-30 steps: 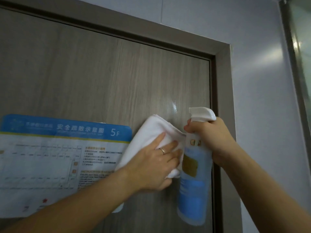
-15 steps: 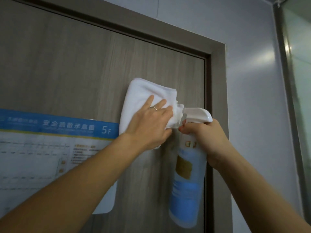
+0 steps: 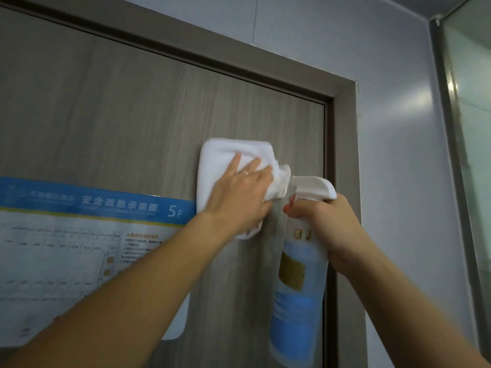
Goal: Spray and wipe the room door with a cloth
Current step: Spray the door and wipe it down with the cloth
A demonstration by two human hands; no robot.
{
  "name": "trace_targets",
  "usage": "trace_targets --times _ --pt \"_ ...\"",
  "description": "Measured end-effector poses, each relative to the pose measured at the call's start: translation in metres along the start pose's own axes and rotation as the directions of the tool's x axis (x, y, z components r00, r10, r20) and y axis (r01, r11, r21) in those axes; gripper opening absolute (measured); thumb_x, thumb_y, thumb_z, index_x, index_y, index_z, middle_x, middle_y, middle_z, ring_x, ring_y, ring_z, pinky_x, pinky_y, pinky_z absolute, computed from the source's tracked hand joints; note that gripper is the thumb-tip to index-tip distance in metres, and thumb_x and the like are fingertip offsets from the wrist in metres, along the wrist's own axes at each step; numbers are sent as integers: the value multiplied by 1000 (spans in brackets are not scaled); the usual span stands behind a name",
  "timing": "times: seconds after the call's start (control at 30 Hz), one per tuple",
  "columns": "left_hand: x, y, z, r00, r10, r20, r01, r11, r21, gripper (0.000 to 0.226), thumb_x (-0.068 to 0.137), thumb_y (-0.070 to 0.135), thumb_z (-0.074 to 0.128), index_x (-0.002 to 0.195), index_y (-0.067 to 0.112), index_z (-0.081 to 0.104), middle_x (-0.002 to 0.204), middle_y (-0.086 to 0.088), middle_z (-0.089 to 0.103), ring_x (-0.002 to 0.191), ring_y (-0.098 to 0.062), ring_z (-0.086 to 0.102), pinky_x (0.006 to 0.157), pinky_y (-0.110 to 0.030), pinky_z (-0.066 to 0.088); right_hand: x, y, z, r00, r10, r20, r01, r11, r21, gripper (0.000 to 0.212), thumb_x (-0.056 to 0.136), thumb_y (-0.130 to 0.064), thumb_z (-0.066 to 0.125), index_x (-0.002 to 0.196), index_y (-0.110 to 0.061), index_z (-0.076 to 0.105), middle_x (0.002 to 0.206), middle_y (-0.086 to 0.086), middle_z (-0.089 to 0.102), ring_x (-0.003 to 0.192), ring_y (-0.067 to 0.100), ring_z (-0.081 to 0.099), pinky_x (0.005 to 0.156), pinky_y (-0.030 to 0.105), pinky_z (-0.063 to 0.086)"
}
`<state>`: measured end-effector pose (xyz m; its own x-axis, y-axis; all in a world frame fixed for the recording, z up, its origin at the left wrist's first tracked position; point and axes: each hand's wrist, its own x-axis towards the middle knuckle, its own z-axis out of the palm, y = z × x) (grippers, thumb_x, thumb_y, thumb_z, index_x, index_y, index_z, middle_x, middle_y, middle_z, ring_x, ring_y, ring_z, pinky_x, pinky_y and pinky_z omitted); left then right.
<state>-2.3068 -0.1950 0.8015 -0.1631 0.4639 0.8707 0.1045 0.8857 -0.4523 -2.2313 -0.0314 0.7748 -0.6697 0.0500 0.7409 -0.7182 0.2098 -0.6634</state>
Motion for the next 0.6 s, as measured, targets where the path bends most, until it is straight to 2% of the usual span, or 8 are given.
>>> trace_targets --times 0.07,0.17,0.27,0.37,0.43,0.47,0.53,0.6 --pt "9 -1 -1 999 -30 -31 29 999 -34 50 76 37 54 114 8 70 111 -11 74 119 -28 64 114 -45 23 -1 4 -1 1000 9 -9 -9 1000 -4 11 76 -7 67 75 -18 68 61 -6 66 61 12 65 52 26 53" --pt "-16 8 6 999 33 -12 -33 999 -28 50 81 41 51 115 9 70 118 -11 72 120 -30 63 114 -48 37 -3 7 -2 999 30 -39 -30 1000 -4 9 77 -5 66 81 -13 68 73 2 66 68 15 65 57 30 55" --pt "-51 19 12 985 156 73 -153 987 -48 55 86 44 38 119 11 68 128 -11 68 126 -30 59 115 -50 31 -8 6 -4 998 47 -48 -47 999 -4 8 77 -4 65 84 -7 67 76 7 65 69 17 65 57 30 56" --pt "-71 22 17 972 225 63 -217 969 -115 55 84 42 39 117 10 69 129 -11 68 126 -29 59 111 -48 29 -15 4 -8 995 56 -83 -57 998 -7 6 76 -4 65 81 -6 68 87 17 70 76 23 67 67 38 57" --pt "-76 24 9 990 128 53 -108 955 -277 60 82 44 40 123 10 67 129 -11 67 127 -32 58 113 -47 35 -21 5 -12 993 77 -91 -77 997 3 6 75 -4 64 78 -9 67 95 21 71 81 27 69 74 44 58" --pt "-77 25 3 998 16 57 8 918 -398 65 82 47 38 128 11 65 133 -11 65 131 -34 54 112 -47 39 -23 6 -13 992 90 -89 -89 996 12 7 75 -4 65 77 -11 67 97 22 71 85 28 70 77 46 58" --pt "-78 28 -10 976 -205 80 209 749 -628 70 81 50 34 134 13 61 136 -10 63 134 -36 49 108 -50 43 -26 10 -17 989 119 -89 -117 993 24 9 74 -5 66 78 -12 68 98 21 71 91 32 70 81 50 57" --pt "-78 29 -20 934 -357 -4 222 590 -777 60 86 45 39 131 13 62 124 -10 68 118 -29 61 98 -47 52 -29 15 -21 986 139 -89 -136 990 31 10 72 -5 67 80 -12 69 99 20 72 93 33 70 83 50 57"
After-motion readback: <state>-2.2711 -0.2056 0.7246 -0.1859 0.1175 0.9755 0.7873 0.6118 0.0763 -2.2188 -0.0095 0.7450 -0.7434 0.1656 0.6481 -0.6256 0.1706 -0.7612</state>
